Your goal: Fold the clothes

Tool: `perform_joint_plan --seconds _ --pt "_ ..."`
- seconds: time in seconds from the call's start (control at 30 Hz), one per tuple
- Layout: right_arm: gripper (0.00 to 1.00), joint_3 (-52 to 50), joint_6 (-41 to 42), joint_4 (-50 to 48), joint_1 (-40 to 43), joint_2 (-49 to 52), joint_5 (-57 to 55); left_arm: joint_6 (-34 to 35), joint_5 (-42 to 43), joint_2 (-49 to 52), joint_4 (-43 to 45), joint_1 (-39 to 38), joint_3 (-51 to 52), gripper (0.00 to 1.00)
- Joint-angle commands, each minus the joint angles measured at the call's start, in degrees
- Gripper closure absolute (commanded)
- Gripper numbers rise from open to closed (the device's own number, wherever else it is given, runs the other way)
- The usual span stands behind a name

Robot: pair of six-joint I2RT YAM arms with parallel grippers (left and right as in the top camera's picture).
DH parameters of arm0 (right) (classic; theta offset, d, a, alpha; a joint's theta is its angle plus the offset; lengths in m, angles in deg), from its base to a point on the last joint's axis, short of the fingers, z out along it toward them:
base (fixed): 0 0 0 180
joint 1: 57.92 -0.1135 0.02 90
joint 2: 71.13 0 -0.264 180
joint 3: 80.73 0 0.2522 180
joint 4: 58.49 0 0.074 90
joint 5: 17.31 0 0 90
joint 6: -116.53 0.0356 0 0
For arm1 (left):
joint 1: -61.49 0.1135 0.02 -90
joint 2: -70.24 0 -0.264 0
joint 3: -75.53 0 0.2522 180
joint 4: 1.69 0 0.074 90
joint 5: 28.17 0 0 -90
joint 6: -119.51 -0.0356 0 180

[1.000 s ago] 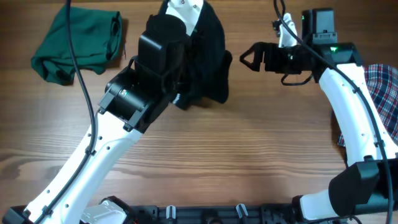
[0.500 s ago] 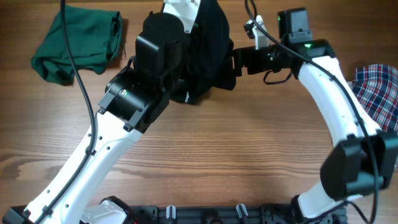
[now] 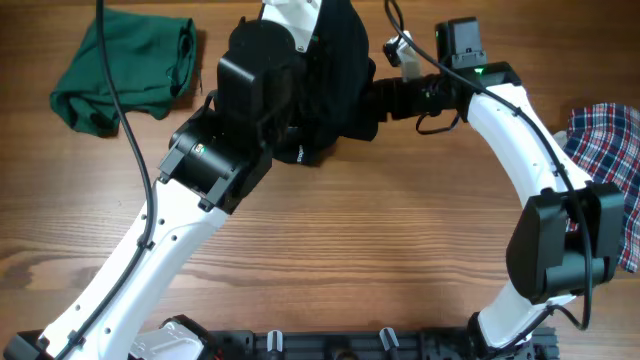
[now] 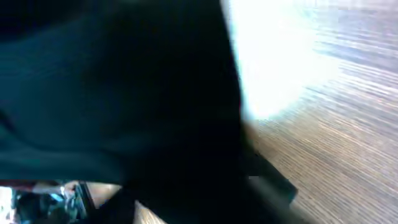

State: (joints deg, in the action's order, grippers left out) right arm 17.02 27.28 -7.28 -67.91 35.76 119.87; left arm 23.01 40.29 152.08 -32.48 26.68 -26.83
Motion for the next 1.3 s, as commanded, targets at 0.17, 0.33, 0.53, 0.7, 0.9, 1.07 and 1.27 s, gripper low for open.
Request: perform_joint_plan --seconds 0.17,0.33,0.53,0.7,0.9,1.07,1.27 --pt "0.96 -0.28 7.26 -5.60 -4.46 1.46 1.90 3.10 0.24 -1.38 0.09 0.22 -0.35 0.93" --pt "0.96 -0.26 11.67 -11.39 -3.41 1.20 3.43 2.47 -1.25 -1.38 -0.79 0.35 -0.35 0.93" --pt "0.96 -0.26 8.57 -7.91 -3.43 1.22 3.43 2.47 -1.22 -1.38 -0.55 0.50 -0.35 0.94" --pt "0.96 -0.20 12.20 -14.01 -1.60 0.98 3.50 2.23 -2.89 -1.38 -0.50 2.64 -0.35 0.91" --pt "0.96 2.43 20.96 -27.12 6.64 0.63 13.42 2.29 -2.21 -1.38 0.09 8.68 -0.35 0.91" --pt "0.96 4.85 25.35 -32.74 10.69 -1.01 17.53 2.27 2.89 -1.38 2.12 9.64 -0.35 0.91" --pt "0.96 5.05 19.65 -21.64 11.15 -6.34 16.15 3.21 6.45 -0.50 -9.97 9.64 -0.33 0.92"
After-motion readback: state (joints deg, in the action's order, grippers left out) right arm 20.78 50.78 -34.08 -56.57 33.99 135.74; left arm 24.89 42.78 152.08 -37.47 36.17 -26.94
